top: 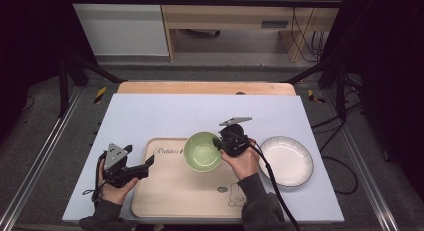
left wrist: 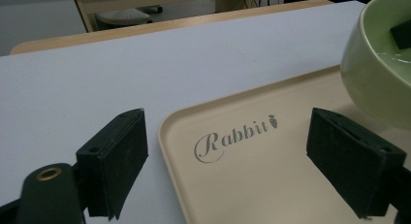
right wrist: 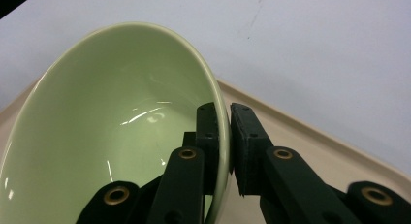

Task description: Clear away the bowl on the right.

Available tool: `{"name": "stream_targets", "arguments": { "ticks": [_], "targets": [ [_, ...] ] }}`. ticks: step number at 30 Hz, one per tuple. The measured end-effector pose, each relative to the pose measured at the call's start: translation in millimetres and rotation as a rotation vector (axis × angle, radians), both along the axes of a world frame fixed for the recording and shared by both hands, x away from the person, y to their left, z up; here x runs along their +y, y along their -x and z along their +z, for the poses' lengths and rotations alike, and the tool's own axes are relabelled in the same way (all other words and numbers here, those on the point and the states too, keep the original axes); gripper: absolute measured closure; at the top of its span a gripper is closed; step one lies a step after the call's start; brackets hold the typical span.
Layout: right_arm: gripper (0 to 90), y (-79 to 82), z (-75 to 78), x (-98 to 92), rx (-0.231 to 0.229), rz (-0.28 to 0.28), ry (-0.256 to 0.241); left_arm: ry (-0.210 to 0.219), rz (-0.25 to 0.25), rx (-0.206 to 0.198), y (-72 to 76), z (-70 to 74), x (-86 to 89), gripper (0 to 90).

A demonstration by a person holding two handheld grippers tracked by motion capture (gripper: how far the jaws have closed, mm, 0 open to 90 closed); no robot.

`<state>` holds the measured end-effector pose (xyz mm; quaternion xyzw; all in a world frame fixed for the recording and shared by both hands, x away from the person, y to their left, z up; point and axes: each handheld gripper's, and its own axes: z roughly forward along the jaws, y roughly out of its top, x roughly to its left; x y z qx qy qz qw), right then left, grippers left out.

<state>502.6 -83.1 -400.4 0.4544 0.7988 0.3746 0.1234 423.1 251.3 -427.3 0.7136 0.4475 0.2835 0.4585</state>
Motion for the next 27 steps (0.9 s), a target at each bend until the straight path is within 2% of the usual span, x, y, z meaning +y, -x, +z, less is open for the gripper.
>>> {"name": "stream_targets", "arguments": {
  "ticks": [27],
  "targets": [
    [82.5,-14.1,-22.5,12.2,0.056,-0.024,0.022,-0.002,-0.001,0.003,-0.5,-1.2,-0.7,14.5]
  ]
}}
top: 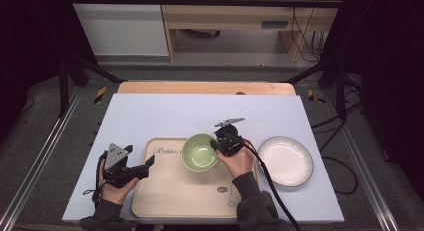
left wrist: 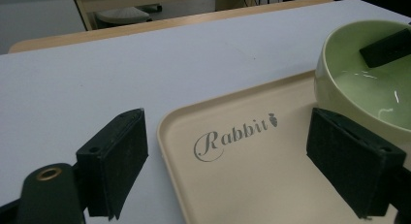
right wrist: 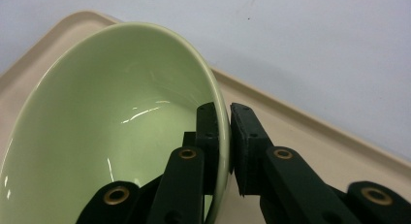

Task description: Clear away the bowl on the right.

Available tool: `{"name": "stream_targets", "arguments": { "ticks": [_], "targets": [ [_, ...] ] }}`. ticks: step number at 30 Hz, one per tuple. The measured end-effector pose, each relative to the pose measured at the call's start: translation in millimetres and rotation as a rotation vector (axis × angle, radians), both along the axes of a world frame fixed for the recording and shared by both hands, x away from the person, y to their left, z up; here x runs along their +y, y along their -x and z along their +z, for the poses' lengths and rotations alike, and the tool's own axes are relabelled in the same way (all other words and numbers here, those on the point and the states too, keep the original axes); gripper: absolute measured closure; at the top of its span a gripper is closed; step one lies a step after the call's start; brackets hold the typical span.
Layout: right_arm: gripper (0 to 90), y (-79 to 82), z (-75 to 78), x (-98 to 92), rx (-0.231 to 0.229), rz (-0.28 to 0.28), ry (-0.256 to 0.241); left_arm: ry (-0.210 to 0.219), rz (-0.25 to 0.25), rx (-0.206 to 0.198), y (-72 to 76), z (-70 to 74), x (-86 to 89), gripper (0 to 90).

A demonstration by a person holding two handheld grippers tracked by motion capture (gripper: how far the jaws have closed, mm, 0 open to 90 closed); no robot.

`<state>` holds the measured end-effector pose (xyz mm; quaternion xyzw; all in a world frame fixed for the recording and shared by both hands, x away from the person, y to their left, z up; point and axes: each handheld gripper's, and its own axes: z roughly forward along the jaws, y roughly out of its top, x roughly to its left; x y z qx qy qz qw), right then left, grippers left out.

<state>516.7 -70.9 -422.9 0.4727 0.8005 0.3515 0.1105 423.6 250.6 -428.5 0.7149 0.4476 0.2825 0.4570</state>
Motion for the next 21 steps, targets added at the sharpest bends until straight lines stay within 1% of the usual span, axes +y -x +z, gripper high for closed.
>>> {"name": "stream_targets", "arguments": {
  "ticks": [3,14,19,21],
  "targets": [
    [82.4,-1.5,-1.8,0.8,0.003,0.008,0.001,0.001,0.001,0.001,-0.2,-0.2,0.1,14.5],
    [82.3,-4.2,-6.4,2.6,0.021,0.007,0.013,0.002,0.001,0.003,-0.6,-0.9,0.4,14.5],
    [82.3,-5.0,-7.1,1.8,0.019,0.008,0.011,0.002,0.001,0.004,-0.5,-0.8,0.3,14.5],
    [82.3,-4.9,-7.0,1.7,0.028,0.005,0.006,0.001,0.001,0.004,-0.5,-0.8,0.2,14.5]
  ]
}}
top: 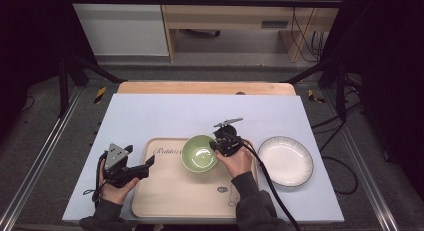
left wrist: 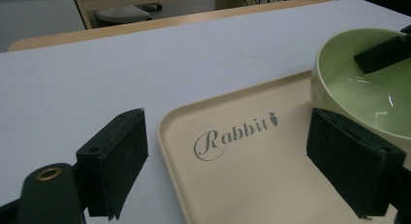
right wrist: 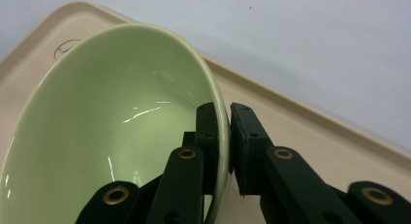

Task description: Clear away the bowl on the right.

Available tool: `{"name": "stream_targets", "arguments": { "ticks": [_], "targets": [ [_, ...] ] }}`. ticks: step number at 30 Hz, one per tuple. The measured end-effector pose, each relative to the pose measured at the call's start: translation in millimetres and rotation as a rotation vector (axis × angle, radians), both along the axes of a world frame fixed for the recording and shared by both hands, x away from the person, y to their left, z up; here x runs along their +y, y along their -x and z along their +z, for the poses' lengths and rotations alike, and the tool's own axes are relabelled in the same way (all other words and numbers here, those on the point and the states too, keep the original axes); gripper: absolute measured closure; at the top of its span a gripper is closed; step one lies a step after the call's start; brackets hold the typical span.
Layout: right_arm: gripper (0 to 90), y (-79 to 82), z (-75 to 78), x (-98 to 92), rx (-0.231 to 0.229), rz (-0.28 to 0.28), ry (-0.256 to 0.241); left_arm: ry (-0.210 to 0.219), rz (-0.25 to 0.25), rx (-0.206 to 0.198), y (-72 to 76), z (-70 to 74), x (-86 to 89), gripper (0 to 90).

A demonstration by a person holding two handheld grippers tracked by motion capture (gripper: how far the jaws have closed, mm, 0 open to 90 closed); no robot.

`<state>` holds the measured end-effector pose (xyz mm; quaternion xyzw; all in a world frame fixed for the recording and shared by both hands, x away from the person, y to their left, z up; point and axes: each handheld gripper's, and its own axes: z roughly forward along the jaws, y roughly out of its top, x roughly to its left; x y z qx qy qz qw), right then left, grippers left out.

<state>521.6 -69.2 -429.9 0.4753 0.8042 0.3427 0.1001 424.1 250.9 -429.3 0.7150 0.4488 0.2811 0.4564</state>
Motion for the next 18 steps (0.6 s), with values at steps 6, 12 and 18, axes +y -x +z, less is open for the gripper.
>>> {"name": "stream_targets", "arguments": {
  "ticks": [6,12,18],
  "targets": [
    [82.3,-1.7,-1.3,-1.2,0.001,0.004,-0.002,-0.003,0.000,0.002,-0.2,-0.3,0.0,14.5],
    [82.3,-3.1,-2.8,-2.3,0.013,0.001,-0.010,-0.003,0.002,0.002,-0.3,-0.6,-0.2,14.5],
    [82.9,-4.5,-8.4,-6.5,0.019,-0.010,-0.016,-0.006,0.000,0.005,-0.6,-1.2,-0.8,14.5]
  ]
}}
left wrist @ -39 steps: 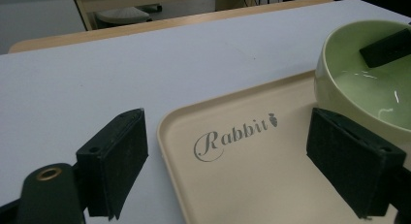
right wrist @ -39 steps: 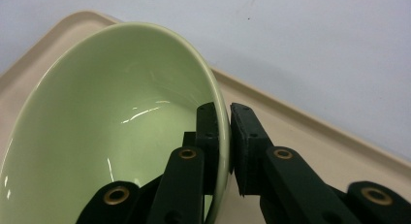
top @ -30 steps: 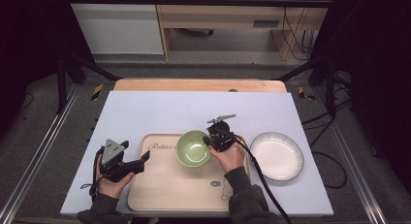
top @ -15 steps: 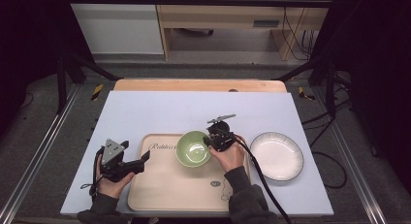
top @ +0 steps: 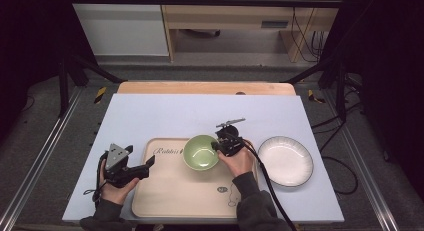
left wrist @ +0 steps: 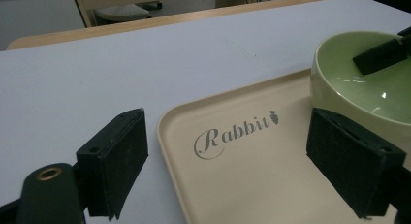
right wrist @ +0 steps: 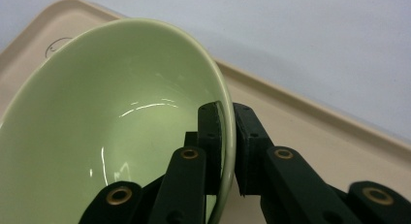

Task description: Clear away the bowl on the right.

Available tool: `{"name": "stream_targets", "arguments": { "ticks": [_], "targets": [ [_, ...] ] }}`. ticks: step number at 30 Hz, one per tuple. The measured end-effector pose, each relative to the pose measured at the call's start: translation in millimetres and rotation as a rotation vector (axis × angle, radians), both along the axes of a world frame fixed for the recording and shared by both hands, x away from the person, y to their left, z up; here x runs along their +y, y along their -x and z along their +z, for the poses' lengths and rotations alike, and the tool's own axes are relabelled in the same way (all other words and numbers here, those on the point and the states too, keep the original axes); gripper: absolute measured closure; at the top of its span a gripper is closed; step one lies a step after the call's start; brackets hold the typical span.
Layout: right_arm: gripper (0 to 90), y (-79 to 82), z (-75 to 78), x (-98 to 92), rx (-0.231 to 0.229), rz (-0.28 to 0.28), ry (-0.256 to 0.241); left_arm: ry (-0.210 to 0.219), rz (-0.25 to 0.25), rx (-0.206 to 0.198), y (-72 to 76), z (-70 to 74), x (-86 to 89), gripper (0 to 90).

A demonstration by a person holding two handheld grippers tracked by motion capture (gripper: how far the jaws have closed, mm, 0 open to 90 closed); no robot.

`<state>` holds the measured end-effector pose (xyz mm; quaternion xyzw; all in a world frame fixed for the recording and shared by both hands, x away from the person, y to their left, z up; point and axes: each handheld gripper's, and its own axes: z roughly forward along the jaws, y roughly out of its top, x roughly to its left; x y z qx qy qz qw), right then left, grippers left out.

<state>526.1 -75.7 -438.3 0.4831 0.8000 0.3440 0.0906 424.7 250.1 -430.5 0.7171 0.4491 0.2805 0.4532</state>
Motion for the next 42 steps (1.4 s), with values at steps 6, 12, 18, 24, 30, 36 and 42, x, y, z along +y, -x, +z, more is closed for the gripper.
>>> {"name": "stream_targets", "arguments": {
  "ticks": [6,12,18,24,30,36,42],
  "targets": [
    [83.0,-1.4,-4.0,-1.9,0.009,-0.008,0.005,-0.001,0.000,0.001,-0.1,-0.5,-0.4,14.6],
    [83.0,-1.4,-6.0,-3.5,0.025,-0.016,0.002,-0.002,0.001,0.001,-0.3,-0.8,-0.8,14.6],
    [82.8,-2.1,-7.4,-4.5,0.016,-0.010,0.005,-0.004,0.000,0.003,-0.2,-0.8,-0.7,14.6],
    [73.4,0.0,-4.9,-4.7,-0.011,-0.009,0.000,0.000,0.000,0.001,-0.1,-0.5,-0.5,14.6],
    [56.2,3.2,0.7,-6.9,-0.112,-0.010,0.014,-0.001,-0.001,0.000,0.1,-0.3,-0.7,14.5],
    [39.4,9.5,10.3,-9.8,-0.204,0.003,-0.005,-0.002,-0.001,0.002,0.0,-0.5,-0.7,14.5],
    [28.9,15.7,20.3,-14.7,-0.235,0.000,-0.040,-0.002,-0.002,0.001,0.2,-0.3,-0.9,14.5]
  ]
}}
